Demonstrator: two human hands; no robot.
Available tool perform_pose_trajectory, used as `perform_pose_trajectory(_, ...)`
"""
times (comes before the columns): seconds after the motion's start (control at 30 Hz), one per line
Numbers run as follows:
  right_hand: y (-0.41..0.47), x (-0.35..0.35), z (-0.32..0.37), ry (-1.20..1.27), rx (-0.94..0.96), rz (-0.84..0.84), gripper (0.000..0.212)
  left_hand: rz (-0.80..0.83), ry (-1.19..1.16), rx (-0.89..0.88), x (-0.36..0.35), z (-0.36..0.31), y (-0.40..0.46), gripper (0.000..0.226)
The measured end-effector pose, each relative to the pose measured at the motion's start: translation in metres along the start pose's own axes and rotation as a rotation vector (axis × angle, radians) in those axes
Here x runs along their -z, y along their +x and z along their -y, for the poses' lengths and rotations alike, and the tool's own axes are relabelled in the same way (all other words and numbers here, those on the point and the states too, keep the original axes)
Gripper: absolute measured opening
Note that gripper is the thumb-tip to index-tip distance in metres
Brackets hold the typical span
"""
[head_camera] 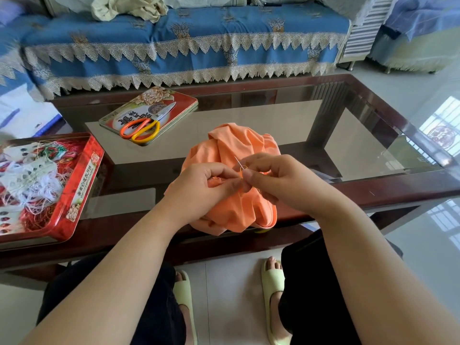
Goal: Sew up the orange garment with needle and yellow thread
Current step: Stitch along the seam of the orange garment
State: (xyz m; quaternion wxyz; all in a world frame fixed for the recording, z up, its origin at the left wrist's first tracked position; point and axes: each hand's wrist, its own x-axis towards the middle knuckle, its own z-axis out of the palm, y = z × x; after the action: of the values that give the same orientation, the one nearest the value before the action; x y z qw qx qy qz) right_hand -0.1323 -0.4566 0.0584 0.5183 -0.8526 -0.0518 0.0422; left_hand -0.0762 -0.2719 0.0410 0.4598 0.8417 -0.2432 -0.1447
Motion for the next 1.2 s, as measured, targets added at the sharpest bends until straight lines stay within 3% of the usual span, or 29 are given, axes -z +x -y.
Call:
perform_pose_trajectory(0.07, 0.000, 0.000, -0.002, -0.130, -0.012, 0.002, 0.022, -0.013, 0.005, -0.004, 0.003, 0.000, 0.000, 0.015)
perform_pose_trajectory(0.17, 0.002, -0.001, -0.006, -0.221, -0.007, -0.005, 0.020, -0.032, 0.011, -0.019, 0.008, 0.002, 0.000, 0.022)
perform_pose_trajectory(0.3, 0.002, -0.002, -0.006, -0.228, 0.046, 0.000, 0.020, -0.065, 0.042, -0.032, 0.014, 0.005, 0.002, 0.002)
perform_pose_trajectory(0.77, 0.003, -0.008, -0.009, -0.371, 0.056, 0.044, 0.022, -0.123, 0.073, -0.095, 0.014, 0.009, 0.001, 0.006)
perform_pose_trajectory(1.2, 0.009, -0.013, -0.013, -0.356, -0.012, -0.047, 0.029, -0.230, 0.217, -0.208, 0.006, 0.008, -0.002, 0.011)
